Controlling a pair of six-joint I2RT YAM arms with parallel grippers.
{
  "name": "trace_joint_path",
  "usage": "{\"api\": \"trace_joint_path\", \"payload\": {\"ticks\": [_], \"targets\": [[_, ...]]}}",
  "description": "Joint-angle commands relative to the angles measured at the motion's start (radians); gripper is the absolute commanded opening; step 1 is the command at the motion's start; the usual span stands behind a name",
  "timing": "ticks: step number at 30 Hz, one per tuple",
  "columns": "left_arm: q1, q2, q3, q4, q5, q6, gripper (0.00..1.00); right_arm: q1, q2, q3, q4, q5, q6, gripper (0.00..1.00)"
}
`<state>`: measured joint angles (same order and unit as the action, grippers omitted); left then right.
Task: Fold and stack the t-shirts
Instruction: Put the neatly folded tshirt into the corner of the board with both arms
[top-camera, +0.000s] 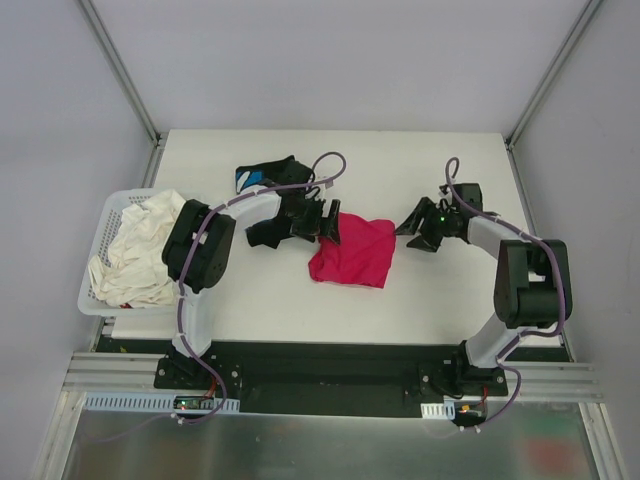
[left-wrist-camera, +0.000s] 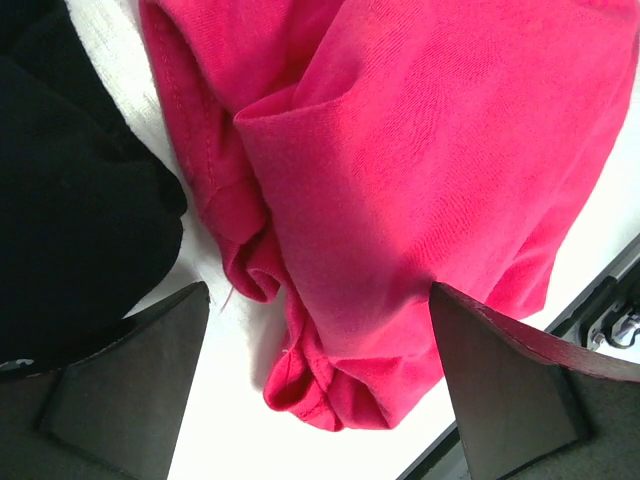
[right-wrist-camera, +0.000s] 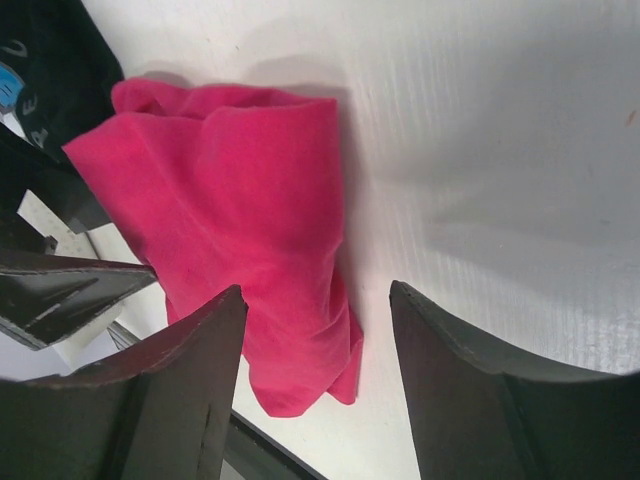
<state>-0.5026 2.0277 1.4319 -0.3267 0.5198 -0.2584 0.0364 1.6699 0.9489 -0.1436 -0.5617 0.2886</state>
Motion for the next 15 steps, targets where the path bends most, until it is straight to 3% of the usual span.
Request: {"api": "trace_joint_path", "payload": {"ticks": [1, 15], "targets": [[-0.001, 0.006, 0.033, 0.040, 0.051, -0.021, 0.90, 0.022, -0.024, -0.044, 0.039, -0.007, 0.009, 0.62], [-0.001, 0.029, 0.050, 0.063, 0.082, -0.038, 0.90, 0.079, -0.013, -0.079, 0.059, 0.002, 0.018, 0.62]]}}
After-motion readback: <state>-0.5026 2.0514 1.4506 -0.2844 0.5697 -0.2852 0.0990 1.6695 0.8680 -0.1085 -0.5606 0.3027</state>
